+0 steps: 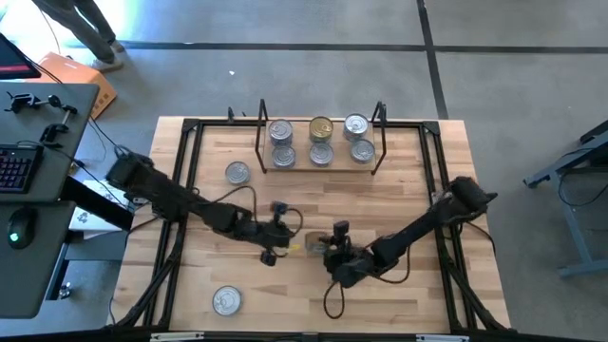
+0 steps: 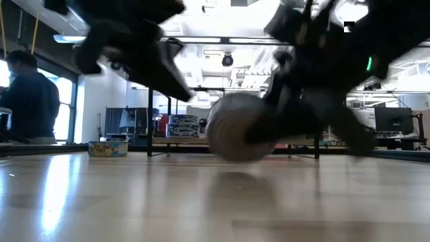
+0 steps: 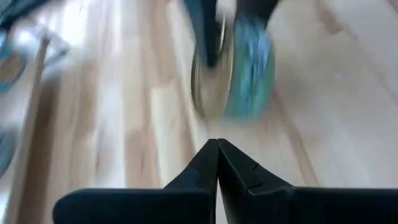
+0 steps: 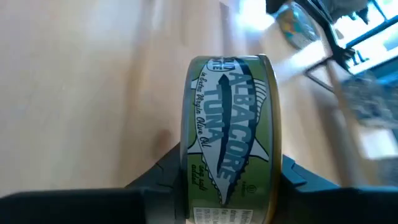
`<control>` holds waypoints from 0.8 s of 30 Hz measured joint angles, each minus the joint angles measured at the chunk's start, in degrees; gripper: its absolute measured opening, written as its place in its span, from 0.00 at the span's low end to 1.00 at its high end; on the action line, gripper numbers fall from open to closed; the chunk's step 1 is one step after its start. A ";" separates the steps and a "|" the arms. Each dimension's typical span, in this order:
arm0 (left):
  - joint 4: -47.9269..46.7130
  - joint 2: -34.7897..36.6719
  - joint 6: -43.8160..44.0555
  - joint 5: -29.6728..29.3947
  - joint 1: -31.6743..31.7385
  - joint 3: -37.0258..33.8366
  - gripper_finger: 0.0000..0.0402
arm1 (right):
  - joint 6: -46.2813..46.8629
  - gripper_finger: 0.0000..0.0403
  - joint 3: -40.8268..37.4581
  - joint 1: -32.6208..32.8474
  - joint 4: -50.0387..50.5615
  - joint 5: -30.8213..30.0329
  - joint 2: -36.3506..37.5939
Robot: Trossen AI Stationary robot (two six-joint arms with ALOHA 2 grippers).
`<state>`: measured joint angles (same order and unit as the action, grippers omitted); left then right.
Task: Stack canned seafood by type on shelf
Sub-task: Stack the green tuna can on top of the green tuna can on the shelf
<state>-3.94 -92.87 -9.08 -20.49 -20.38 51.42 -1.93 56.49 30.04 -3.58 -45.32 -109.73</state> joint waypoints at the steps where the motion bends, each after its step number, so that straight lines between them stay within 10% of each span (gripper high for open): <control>1: -3.46 1.74 2.87 -1.38 -0.58 0.00 0.00 | 1.14 0.29 1.76 -0.30 6.20 -0.10 1.72; 6: -19.39 7.25 18.37 -8.08 -4.63 0.02 0.00 | -4.17 0.29 8.88 -7.12 24.69 -2.27 7.69; 24: -34.88 7.40 45.48 -30.85 -24.92 -0.04 0.00 | -35.53 0.29 10.91 -39.13 18.05 8.91 8.56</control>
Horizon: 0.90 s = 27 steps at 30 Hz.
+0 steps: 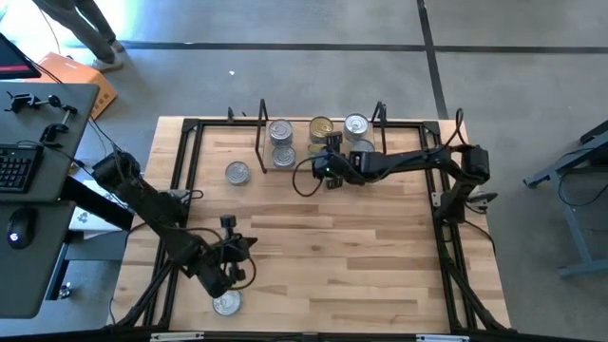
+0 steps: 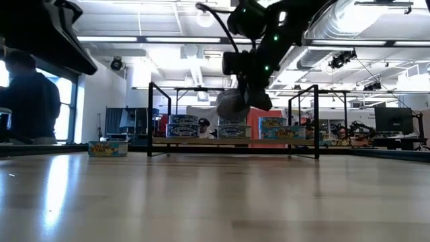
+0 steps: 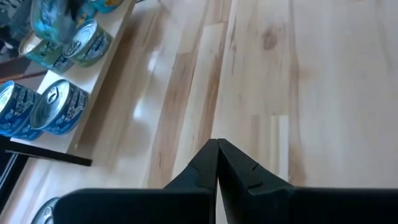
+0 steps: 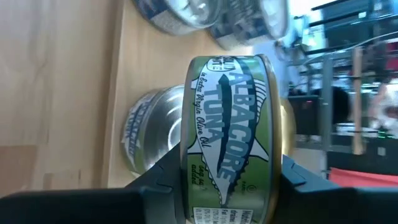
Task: Stack canned seafood by type on shelf
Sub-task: Stack the green tuna can on top of the green tuna can on the shelf, then stack the yellow and blue tuna can on top of the yellow and blue tuna can on the shelf
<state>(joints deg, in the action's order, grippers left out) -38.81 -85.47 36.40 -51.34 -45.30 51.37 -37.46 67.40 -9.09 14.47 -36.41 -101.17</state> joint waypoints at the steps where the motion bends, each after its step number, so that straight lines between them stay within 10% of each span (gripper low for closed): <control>1: -0.18 0.00 0.60 -0.37 -0.53 0.00 0.00 | -0.01 0.29 0.00 -0.63 0.15 1.23 -0.16; 7: -0.59 0.00 2.18 -1.96 -2.07 0.00 0.00 | 1.67 0.30 0.02 -2.34 -0.03 1.99 -1.63; 16: -0.63 0.00 2.50 -1.95 -2.08 0.00 0.00 | 1.50 0.63 1.54 -2.51 3.20 2.90 -1.68; 27: 0.01 0.00 3.43 -2.01 -2.01 0.00 0.00 | 5.04 0.65 9.74 -1.92 14.03 11.23 -1.59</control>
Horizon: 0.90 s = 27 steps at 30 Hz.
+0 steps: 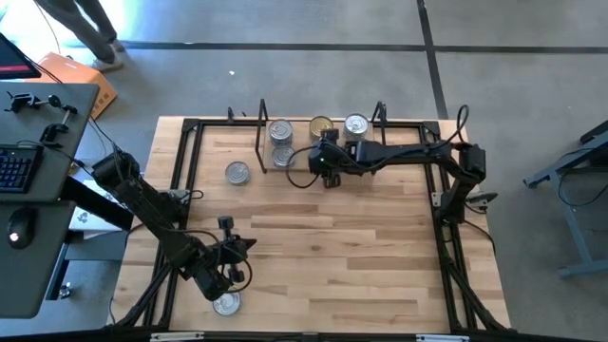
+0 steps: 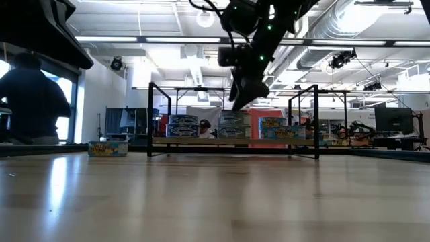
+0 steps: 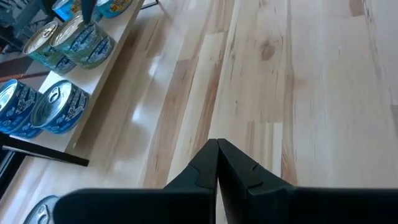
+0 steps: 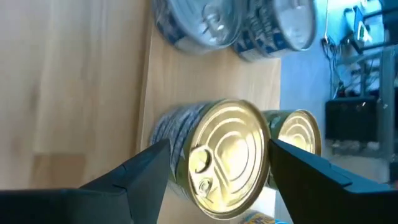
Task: Stack canned seafood by type on shelf
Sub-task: Stack the yellow and blue tuna can on top of the yellow and blue tuna can on the shelf
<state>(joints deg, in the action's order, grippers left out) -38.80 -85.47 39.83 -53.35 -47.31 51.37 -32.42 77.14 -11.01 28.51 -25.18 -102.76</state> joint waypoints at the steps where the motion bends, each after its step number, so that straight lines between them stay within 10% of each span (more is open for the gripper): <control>1: 0.02 0.00 0.33 -0.02 0.00 0.00 0.00 | 1.78 0.65 0.53 0.29 0.19 0.00 0.00; 10: -11.76 2.57 17.55 -1.46 0.00 0.07 0.00 | 25.85 0.65 -7.92 5.36 -20.06 25.97 0.20; 17: -39.90 9.10 50.55 0.45 4.50 0.07 0.00 | 36.58 0.65 -20.09 17.76 -41.84 19.91 0.20; 27: -26.29 13.41 11.71 12.79 34.28 0.04 0.00 | 34.21 0.65 -22.63 33.58 -47.20 -4.24 0.22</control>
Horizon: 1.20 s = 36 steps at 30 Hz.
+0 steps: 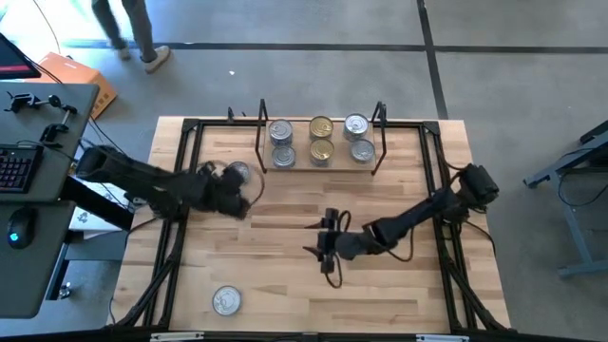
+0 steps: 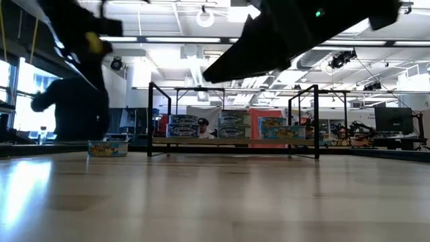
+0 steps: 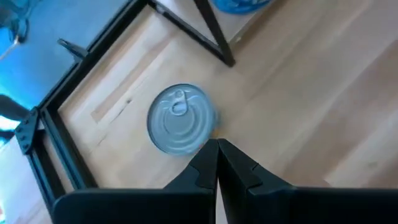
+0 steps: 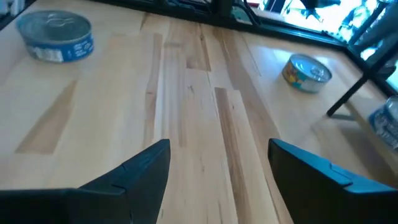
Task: Stack canned seafood by type on shelf
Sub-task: Stack the yellow and blue tuna can on top of the yellow and blue tuna can on the shelf
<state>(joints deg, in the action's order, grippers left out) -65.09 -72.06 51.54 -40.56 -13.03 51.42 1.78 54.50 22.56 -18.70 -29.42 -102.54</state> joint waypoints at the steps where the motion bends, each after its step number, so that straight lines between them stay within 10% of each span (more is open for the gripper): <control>1: 1.22 -0.20 -3.43 1.25 2.91 0.00 0.00 | -0.52 0.65 0.14 0.89 0.48 -0.87 0.21; 21: 25.73 -1.96 -28.25 13.47 35.00 -14.24 0.00 | 8.70 0.65 0.39 10.49 13.86 -15.09 2.38; 29: 33.03 -1.69 -28.40 20.93 34.43 -20.04 0.00 | 8.45 0.65 0.39 10.98 12.68 -15.09 2.40; 36: 43.33 -1.93 -17.80 29.45 19.23 -20.47 0.00 | 7.16 0.65 0.39 12.13 13.99 -15.05 2.47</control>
<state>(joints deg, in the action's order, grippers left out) -21.76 -73.99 33.74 -11.11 6.21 30.95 8.95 54.89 34.70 -4.71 -44.47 -100.07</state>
